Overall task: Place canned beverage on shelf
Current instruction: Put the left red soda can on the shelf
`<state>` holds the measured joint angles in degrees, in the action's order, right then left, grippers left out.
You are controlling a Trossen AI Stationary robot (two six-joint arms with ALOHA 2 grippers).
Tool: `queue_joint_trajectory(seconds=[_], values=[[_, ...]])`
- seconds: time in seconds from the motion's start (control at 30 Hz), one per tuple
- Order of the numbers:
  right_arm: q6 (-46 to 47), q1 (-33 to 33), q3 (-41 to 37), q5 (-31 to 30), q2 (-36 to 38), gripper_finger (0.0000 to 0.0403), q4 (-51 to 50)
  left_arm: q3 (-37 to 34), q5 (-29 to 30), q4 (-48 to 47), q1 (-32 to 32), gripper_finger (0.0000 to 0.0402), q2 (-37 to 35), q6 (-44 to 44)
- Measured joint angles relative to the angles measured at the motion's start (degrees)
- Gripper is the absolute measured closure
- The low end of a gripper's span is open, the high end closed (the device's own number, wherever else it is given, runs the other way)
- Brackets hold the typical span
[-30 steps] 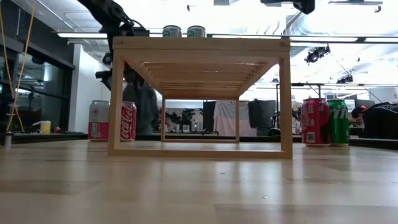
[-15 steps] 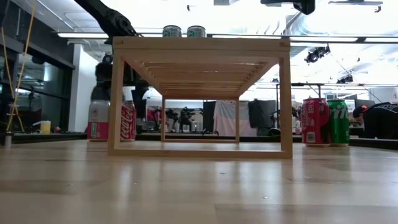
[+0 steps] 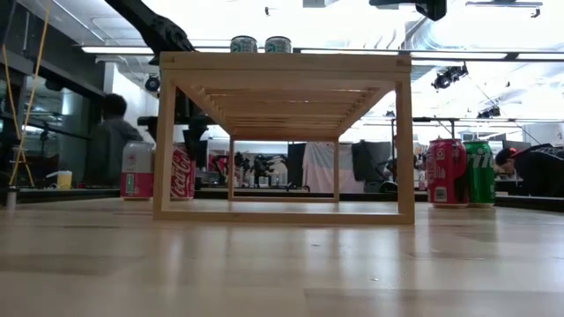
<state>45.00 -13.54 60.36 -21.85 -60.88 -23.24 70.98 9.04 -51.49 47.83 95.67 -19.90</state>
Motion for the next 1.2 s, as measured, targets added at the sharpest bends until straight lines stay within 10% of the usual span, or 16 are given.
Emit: queue_joint_trajectory(seconds=[0.73,1.2], values=[[-0.01,0.00,0.00,0.00,0.02,0.0111,0.01,16.72,8.46,-23.45,-0.49,0.0123,-18.45,3.22],[-0.46,-0.02,0.00,0.00,0.02,0.0111,-0.01,16.70,-2.04,-31.63,-29.82,0.0123,-29.31,-14.35]])
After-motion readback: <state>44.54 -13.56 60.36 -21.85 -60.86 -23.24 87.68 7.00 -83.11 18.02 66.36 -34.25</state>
